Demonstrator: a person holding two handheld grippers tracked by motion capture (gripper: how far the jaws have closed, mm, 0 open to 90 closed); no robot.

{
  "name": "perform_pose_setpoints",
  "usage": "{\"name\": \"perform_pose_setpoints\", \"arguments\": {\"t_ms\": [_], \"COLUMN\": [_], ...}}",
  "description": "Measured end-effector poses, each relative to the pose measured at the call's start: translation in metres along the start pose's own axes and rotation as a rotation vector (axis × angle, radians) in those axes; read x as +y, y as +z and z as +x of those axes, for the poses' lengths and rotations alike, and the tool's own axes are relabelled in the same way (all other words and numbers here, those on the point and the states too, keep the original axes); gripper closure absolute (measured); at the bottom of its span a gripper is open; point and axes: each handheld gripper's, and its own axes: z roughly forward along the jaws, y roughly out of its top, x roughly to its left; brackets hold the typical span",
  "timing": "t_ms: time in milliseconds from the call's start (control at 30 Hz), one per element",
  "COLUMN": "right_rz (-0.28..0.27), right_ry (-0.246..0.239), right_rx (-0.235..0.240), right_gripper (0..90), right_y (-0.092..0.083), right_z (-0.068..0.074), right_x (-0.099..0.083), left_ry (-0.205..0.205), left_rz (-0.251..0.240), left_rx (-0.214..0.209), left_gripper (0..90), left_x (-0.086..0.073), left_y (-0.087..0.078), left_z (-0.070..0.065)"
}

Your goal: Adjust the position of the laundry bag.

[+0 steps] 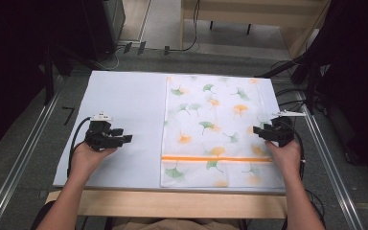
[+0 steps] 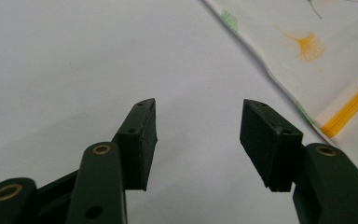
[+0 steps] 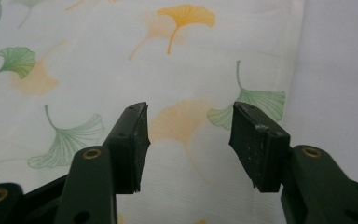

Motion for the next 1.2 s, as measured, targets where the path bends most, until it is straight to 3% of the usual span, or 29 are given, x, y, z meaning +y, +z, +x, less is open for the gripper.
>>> {"name": "perform_pose_setpoints", "arguments": {"t_ms": [200, 233, 333, 467, 500, 567, 600, 733, 800, 867, 1000, 1200], "right_rz": [-0.002, 0.001, 0.003, -0.016, -0.018, -0.022, -0.026, -0.051, -0.063, -0.068, -0.013, -0.016], "right_ry": [-0.017, -0.011, -0.011, -0.012, -0.013, -0.016, -0.018, -0.029, -0.051, -0.056, -0.014, -0.037], "right_rx": [0.032, 0.044, 0.052, 0.070, 0.070, 0.063, 0.045, 0.062, 0.072, 0.075, 0.142, 0.097], "right_gripper": [45.8, 43.6, 39.2, 31.9, 30.6, 30.1, 30.3, 40.8, 43.3, 43.9, 45.4, 45.3], "right_y": [-0.001, -0.001, 0.000, 0.000, -0.001, -0.002, -0.004, -0.011, -0.016, -0.018, -0.014, -0.013], "right_z": [0.004, 0.004, 0.005, 0.006, 0.007, 0.009, 0.010, 0.013, 0.016, 0.018, 0.013, 0.011], "right_x": [0.000, 0.000, 0.000, -0.001, 0.000, 0.000, 0.000, 0.001, 0.000, 0.000, -0.001, -0.004], "left_ry": [0.020, 0.016, 0.009, 0.037, 0.054, 0.056, 0.063, 0.060, 0.027, 0.004, 0.019, 0.030], "left_rz": [0.001, -0.008, -0.001, 0.001, -0.021, -0.032, -0.027, 0.016, 0.052, 0.058, 0.053, 0.067], "left_rx": [-0.007, -0.008, -0.010, 0.015, 0.019, 0.001, -0.001, 0.018, 0.030, 0.014, 0.013, -0.013], "left_gripper": [40.4, 36.0, 35.8, 39.2, 40.1, 46.0, 48.0, 48.9, 47.9, 44.0, 42.8, 42.7], "left_x": [0.001, 0.001, 0.004, 0.005, 0.005, 0.006, 0.006, 0.008, 0.009, 0.010, 0.011, 0.012], "left_y": [0.000, 0.000, 0.001, -0.001, -0.001, -0.002, -0.002, 0.000, 0.000, 0.000, 0.001, 0.007], "left_z": [-0.003, -0.004, -0.006, -0.007, -0.009, -0.010, -0.011, -0.013, -0.013, -0.012, -0.014, -0.017]}}
